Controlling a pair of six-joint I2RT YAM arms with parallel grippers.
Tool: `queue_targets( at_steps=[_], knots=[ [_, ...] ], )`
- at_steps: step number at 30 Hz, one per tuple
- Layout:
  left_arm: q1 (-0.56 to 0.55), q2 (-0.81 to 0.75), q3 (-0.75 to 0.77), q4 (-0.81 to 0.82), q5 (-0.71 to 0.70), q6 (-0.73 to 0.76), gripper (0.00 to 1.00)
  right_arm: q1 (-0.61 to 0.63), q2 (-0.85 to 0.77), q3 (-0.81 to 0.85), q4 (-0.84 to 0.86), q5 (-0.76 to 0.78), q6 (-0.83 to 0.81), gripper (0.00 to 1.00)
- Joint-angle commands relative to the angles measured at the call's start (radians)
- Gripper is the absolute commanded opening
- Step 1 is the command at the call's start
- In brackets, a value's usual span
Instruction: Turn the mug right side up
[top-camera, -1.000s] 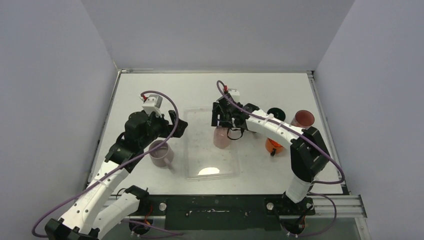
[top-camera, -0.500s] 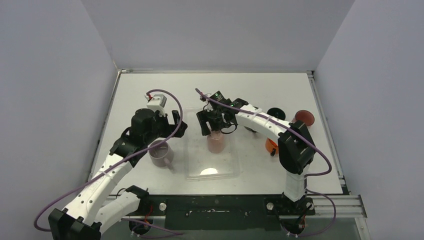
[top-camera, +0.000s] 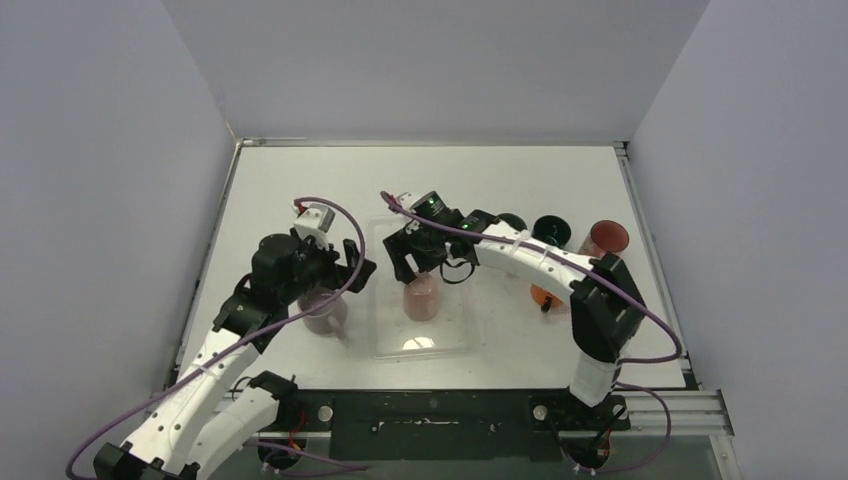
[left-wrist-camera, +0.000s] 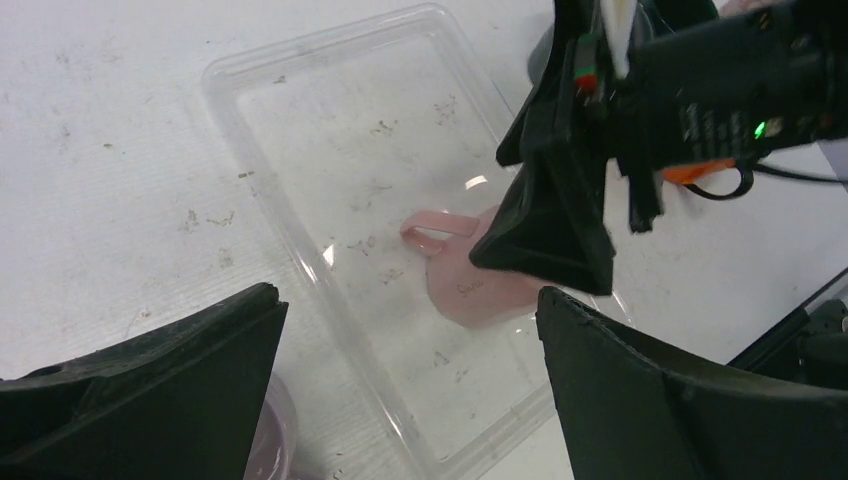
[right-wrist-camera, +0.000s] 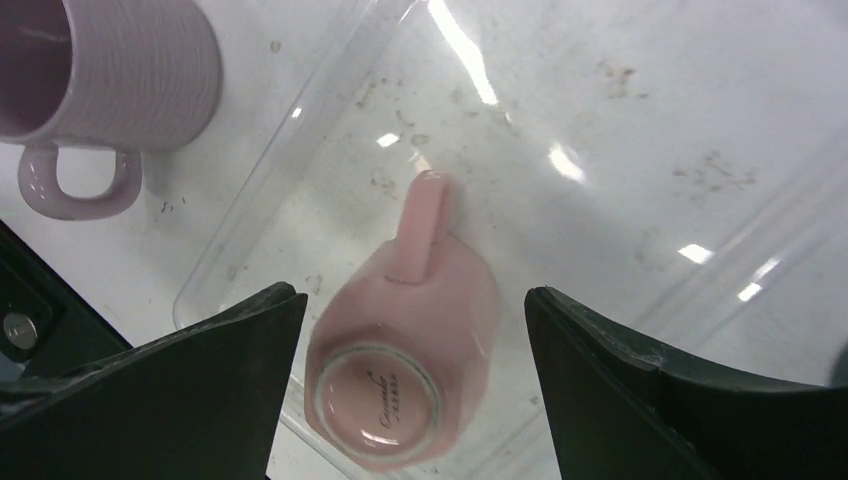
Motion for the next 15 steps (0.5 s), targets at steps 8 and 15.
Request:
queue_targets(
  at_steps=[8, 15],
  knots=[
    [0.011, -0.009, -0.085, 0.287, 0.495, 0.454, 0.97, -0.090, -0.439, -0.287, 0.187, 0.245, 0.151, 0.82],
    [0.028, 0.387, 0.309, -0.332, 0.695, 1.033, 0.90, -0.193, -0.589, -0.408, 0.157, 0.231, 0.228, 0.81]
  ],
)
